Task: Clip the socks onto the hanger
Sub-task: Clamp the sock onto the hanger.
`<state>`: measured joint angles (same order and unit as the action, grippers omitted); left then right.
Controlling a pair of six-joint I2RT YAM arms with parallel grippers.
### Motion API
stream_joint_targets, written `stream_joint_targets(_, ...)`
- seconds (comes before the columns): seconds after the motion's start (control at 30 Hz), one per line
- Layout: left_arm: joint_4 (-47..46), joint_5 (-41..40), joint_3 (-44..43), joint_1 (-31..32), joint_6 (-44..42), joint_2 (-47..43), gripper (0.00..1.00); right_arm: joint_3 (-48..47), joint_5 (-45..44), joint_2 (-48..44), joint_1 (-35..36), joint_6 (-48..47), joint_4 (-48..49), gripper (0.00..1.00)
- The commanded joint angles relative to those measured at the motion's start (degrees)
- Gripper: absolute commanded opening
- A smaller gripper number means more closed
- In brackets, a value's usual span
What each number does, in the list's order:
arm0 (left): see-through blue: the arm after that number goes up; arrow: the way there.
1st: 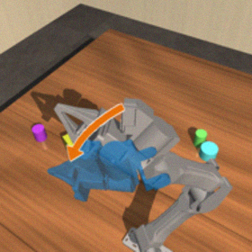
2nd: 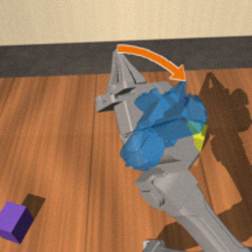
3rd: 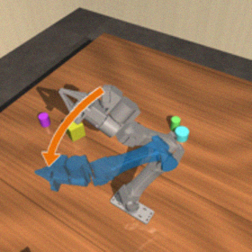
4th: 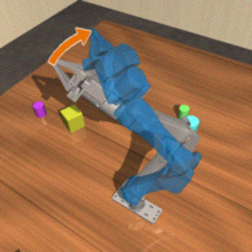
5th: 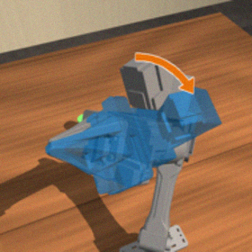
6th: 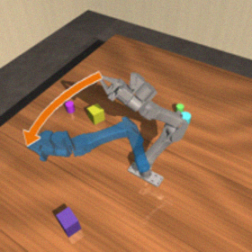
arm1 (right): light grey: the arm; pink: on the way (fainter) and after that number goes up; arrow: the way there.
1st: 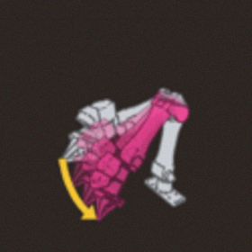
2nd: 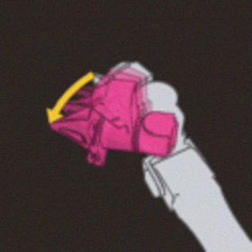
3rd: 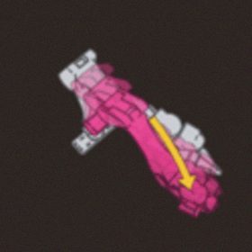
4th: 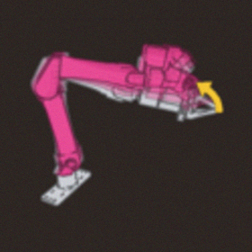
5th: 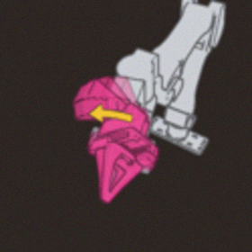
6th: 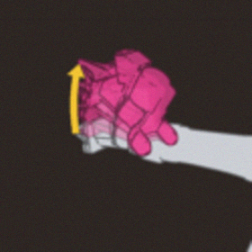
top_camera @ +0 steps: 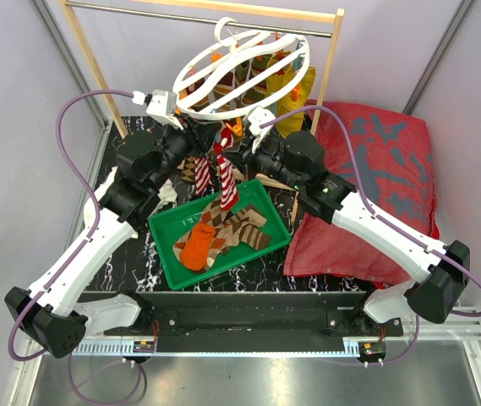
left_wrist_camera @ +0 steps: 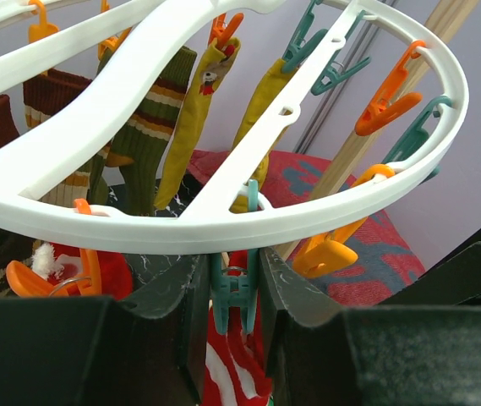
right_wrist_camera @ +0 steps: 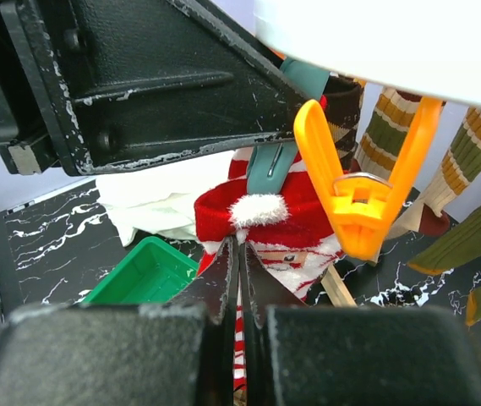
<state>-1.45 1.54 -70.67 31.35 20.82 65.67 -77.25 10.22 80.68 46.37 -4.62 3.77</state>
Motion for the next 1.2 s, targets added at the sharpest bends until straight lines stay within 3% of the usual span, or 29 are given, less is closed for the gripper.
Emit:
stream_joint_targets(0.0, -1.71, 0.92, 0.62, 0.29, 0.45, -0.10, 0.00, -3.17, 0.86, 0.35, -0.49, 0.84, 3.70, 0.00)
stream_joint_targets(0.93, -0.74, -0.57, 0.80, 0.29, -0.95, -0.72, 0.01, -4.31, -0.90, 0.61, -1.28, 2.07, 7.13, 0.01)
stream_joint_targets(1.0, -0.57, -0.66, 0.71, 0.29, -1.04, -0.98, 0.05, -4.57, -0.73, 0.79, -1.37, 2.25, 7.30, 0.01)
stream_joint_targets(1.17, -0.39, -1.28, 0.45, 0.20, -1.22, -1.60, 0.41, -4.84, 0.33, 1.23, -1.37, 2.43, 7.57, 0.02)
